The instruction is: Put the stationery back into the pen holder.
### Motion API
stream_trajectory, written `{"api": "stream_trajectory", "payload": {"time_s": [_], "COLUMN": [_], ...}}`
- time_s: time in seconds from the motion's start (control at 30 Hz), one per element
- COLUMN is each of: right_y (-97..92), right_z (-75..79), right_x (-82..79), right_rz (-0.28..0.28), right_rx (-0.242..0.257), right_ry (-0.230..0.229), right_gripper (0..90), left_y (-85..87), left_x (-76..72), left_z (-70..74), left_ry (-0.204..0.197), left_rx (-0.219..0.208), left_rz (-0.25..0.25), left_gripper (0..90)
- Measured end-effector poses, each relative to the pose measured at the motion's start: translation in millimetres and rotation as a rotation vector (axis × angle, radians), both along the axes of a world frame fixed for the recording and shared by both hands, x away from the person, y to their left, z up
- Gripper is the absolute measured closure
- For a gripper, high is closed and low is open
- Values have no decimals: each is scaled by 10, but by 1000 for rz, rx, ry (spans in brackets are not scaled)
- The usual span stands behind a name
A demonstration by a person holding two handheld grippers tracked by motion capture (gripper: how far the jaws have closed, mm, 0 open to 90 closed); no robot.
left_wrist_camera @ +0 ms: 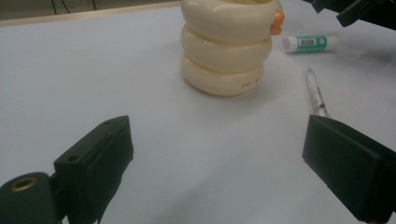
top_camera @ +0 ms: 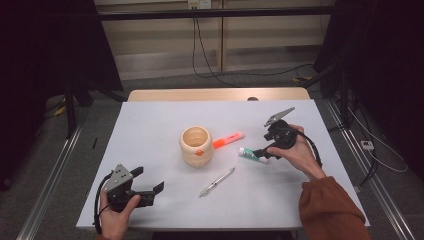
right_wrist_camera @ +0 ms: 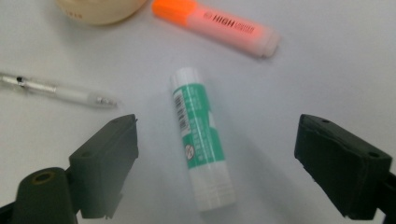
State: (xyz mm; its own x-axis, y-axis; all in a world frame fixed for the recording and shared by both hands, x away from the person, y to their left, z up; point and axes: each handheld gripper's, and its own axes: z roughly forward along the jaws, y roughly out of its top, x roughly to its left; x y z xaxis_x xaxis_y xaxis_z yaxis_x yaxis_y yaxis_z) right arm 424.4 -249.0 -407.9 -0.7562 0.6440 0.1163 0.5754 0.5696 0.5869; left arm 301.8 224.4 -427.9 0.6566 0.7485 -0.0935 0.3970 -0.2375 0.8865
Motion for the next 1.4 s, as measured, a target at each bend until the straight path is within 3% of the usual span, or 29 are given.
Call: {"api": "stream_trajectory", "payload": {"time_s": [0.2,0.27,0.5,0.67,0.77,0.93,1.17,1.4], "right_y": [0,-15,47,76,120,124,167,203], "right_z": [-33,-34,-117,-150,-208,-225,-247,-228], "right_x": [-4,2,2,0,3,5,35,109], "right_rz": [26,47,93,109,124,120,131,151], "right_rx": [-57,-73,-148,-174,-219,-232,-268,-298], "right_ry": [26,23,53,64,78,86,95,136], "right_gripper": [249,284,339,426,452,478,563,641], "left_y": [-15,-25,-36,-39,-43,-41,-53,-69], "left_x": [-5,-14,-15,-7,-3,-5,13,25], "left_z": [-16,-17,-37,-47,-47,-40,-64,-77], "left_ry": [6,3,17,22,27,23,47,52], "left_rx": [18,45,37,39,38,38,26,27], "left_rz": [2,2,-6,-13,-9,-12,-16,-18], "left_gripper": [84,84,84,82,81,81,81,82]}}
